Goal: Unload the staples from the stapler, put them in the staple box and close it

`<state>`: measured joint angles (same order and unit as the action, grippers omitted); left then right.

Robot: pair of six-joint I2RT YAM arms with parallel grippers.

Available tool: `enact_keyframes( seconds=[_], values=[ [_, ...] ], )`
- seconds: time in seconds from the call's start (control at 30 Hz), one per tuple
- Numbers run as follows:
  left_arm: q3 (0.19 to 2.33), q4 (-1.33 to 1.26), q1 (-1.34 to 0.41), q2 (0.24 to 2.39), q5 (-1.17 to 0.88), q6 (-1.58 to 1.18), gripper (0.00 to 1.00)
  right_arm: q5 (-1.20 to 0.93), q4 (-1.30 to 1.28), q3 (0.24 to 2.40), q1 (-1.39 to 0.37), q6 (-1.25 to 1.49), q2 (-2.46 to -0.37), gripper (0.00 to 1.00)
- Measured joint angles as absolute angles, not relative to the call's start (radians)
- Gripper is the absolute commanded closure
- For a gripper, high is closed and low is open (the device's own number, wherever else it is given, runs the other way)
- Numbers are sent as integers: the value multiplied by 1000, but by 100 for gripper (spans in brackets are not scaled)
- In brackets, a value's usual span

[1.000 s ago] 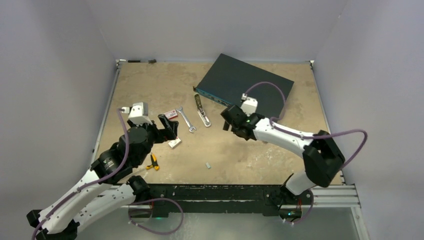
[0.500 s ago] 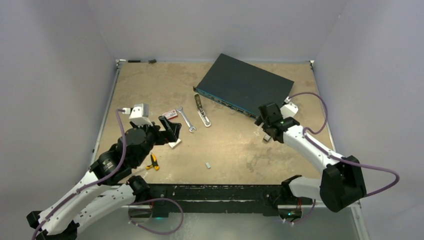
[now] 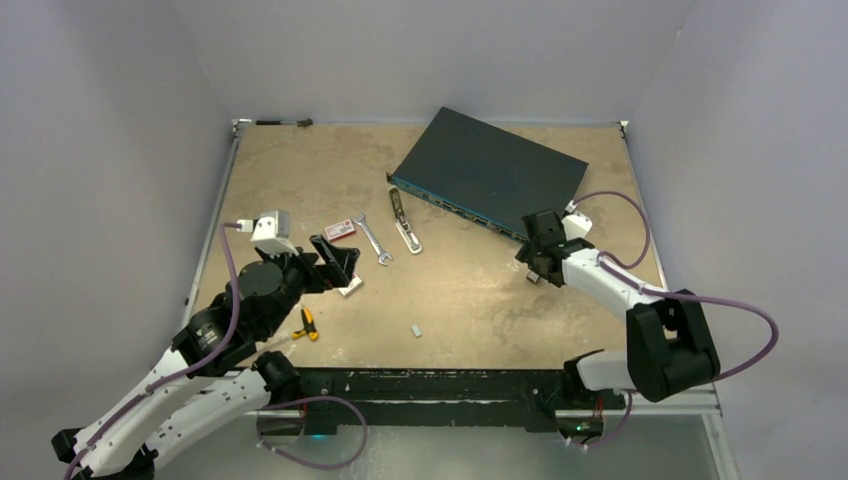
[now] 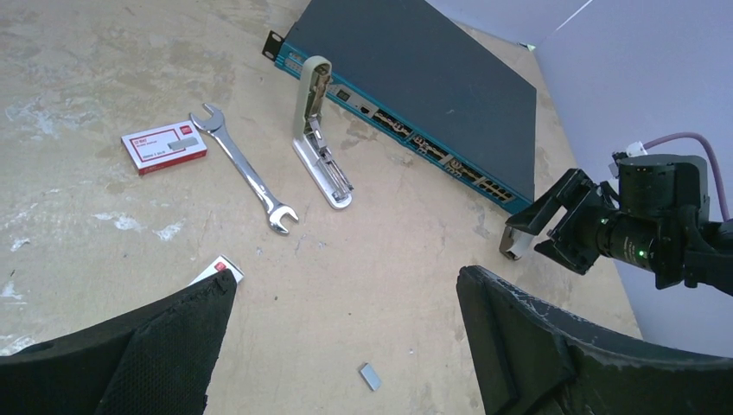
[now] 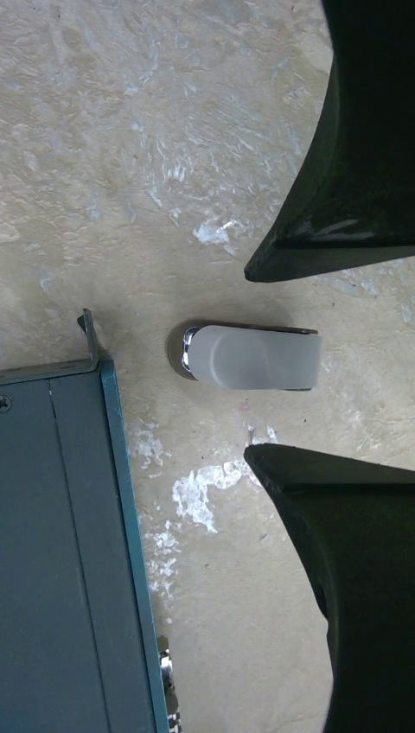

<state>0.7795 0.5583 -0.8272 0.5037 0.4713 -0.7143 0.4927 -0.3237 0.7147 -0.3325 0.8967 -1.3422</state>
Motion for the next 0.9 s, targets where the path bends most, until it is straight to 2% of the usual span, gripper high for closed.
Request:
enact_keyframes(
  seconds=[0.23,0.43,0.6,0.9],
  values=[
    [767,558,-827,499,464,-715,2,482,-300,708,-331,886,-1355,46],
    [751,554,-827,499,450,-716,2,483,-287,708,-331,879,-1356,42],
    [748,540,-827,503,444,-717,2,487,-282,708,-331,875,-1375,45],
    [733,528,-827,504,430,-722,3,489,-278,706,-328,869,-1386,70]
  ],
)
